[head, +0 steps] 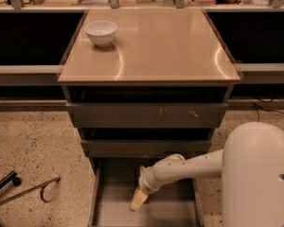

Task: Pick orange from bottom drawer and place on counter

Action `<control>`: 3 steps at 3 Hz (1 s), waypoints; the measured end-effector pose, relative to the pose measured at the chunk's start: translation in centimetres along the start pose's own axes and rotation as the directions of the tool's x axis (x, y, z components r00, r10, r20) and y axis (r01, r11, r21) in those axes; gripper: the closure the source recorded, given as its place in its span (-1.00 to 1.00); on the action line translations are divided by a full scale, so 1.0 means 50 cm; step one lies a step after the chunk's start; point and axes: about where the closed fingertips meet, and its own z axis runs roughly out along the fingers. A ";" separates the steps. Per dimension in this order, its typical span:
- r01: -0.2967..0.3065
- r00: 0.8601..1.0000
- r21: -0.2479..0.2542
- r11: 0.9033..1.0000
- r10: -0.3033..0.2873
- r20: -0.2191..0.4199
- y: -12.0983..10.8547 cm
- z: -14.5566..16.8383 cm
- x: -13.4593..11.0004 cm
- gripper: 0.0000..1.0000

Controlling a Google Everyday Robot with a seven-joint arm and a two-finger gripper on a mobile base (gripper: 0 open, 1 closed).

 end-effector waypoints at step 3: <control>-0.023 1.000 0.042 0.999 0.023 0.009 -0.082 0.134 0.069 -1.00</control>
Offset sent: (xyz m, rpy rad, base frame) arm 0.0486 -0.0093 -0.0834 -0.0117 -0.0346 -0.0545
